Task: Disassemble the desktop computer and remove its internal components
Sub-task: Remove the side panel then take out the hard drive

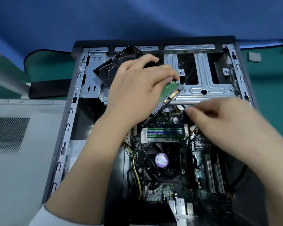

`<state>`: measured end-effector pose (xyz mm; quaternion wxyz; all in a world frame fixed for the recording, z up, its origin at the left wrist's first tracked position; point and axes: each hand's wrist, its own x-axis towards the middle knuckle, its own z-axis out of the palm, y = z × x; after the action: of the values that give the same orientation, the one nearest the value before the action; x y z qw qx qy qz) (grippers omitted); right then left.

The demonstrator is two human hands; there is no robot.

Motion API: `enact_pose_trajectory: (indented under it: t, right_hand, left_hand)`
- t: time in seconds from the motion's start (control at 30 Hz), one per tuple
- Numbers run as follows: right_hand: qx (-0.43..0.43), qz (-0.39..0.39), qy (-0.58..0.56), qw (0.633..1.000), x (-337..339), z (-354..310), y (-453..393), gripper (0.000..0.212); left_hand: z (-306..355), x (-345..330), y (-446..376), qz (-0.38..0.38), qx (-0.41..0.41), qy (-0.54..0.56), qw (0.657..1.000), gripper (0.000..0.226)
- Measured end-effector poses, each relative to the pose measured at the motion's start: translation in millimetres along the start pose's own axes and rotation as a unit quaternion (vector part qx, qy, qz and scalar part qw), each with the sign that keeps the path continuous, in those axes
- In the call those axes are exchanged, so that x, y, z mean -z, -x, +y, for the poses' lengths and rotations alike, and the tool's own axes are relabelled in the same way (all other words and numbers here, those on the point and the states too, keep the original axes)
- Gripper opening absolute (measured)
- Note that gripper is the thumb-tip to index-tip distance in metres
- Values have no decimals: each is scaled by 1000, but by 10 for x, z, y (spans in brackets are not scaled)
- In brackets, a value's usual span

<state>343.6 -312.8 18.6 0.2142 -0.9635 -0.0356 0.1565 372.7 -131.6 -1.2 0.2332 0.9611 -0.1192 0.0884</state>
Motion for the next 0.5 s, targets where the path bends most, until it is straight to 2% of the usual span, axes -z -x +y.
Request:
enact_pose_trajectory:
  t: [0.07, 0.13, 0.2, 0.23, 0.3, 0.4, 0.5]
  right_hand:
    - [8, 127, 48, 991, 97, 4, -19, 33]
    - [27, 195, -20, 980, 134, -17, -139, 30]
    - [61, 199, -125, 970, 72, -79, -325, 28]
    - [79, 193, -136, 969, 4, -110, -414, 26]
    - [117, 181, -77, 973, -163, -132, -533, 23]
    - [169, 215, 20, 962, -367, -65, -577, 21]
    - [155, 245, 16, 957, -394, -72, -581, 19]
  left_hand:
    - [-8, 3, 2, -2, 7, 6, 1000, 22]
    - [-22, 20, 4, -2, 7, 14, 1000, 21]
    - [-45, 72, 5, -13, 0, 30, 999, 21]
    - [-62, 107, 5, -25, -7, 38, 999, 22]
    - [-92, 178, 13, -60, -17, 55, 997, 22]
    - [-106, 270, 31, -95, -14, 90, 991, 27]
    - [-65, 311, 62, -63, 64, 54, 994, 48]
